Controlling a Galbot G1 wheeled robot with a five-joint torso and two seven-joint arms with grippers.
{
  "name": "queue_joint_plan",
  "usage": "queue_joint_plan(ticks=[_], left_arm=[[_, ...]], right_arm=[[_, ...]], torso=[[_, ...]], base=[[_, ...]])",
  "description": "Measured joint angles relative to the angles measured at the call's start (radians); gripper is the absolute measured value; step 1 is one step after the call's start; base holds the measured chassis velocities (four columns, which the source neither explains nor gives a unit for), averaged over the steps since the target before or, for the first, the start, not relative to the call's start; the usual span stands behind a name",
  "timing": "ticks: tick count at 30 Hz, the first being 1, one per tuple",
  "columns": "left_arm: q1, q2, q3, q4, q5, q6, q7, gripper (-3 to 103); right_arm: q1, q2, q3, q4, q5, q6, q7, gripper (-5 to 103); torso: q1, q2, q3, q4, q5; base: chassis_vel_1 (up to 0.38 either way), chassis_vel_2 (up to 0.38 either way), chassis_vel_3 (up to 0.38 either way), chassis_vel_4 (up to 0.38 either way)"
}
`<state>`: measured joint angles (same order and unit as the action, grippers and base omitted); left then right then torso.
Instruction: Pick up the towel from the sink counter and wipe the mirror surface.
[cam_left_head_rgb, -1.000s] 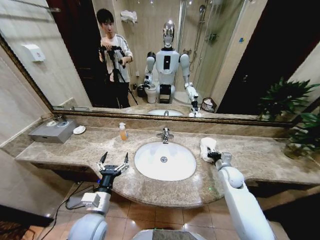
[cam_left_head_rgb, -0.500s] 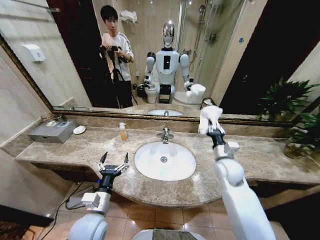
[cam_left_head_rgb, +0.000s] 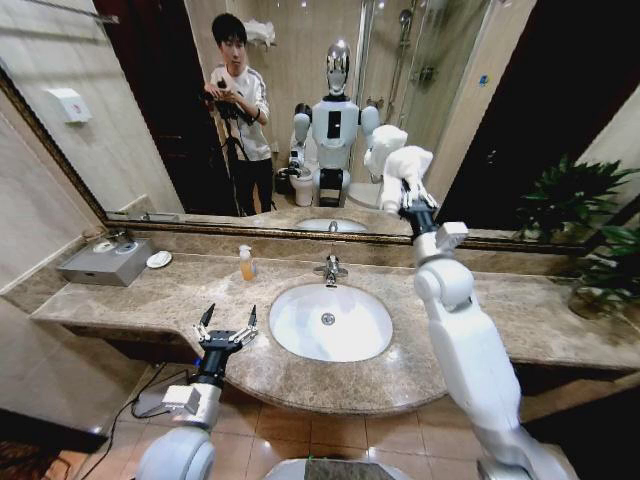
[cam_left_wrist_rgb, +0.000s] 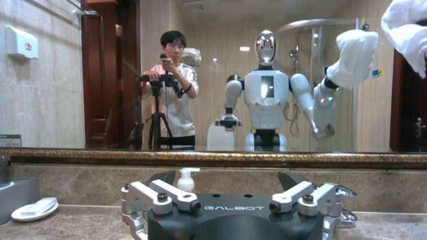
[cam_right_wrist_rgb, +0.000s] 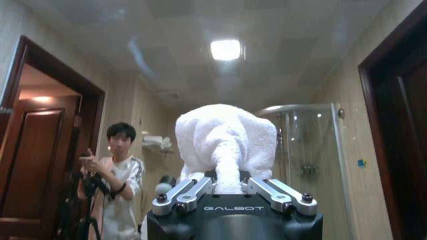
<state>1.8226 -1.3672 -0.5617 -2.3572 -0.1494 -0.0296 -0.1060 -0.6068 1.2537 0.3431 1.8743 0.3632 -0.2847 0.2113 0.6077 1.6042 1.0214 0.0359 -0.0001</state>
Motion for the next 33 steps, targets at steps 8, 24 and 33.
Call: queue_joint_plan(ticks=[8, 24, 33], left_arm=[[0.000, 0.000, 0.000, 0.000, 0.000, 0.000, 0.000, 100], [0.000, 0.000, 0.000, 0.000, 0.000, 0.000, 0.000, 100], [0.000, 0.000, 0.000, 0.000, 0.000, 0.000, 0.000, 100]], right_arm=[[0.119, -0.044, -0.023, -0.122, 0.052, -0.013, -0.046, 13], [0.053, -0.023, -0.059, -0.241, 0.039, 0.030, -0.096, 13], [0.224, -0.035, -0.073, -0.178, 0.059, -0.049, -0.066, 13]], torso=[[0.000, 0.000, 0.000, 0.0000, 0.0002], [0.000, 0.000, 0.000, 0.0000, 0.0002], [0.000, 0.000, 0.000, 0.0001, -0.0004]], base=[[0.000, 0.000, 0.000, 0.000], [0.000, 0.000, 0.000, 0.000], [0.000, 0.000, 0.000, 0.000]])
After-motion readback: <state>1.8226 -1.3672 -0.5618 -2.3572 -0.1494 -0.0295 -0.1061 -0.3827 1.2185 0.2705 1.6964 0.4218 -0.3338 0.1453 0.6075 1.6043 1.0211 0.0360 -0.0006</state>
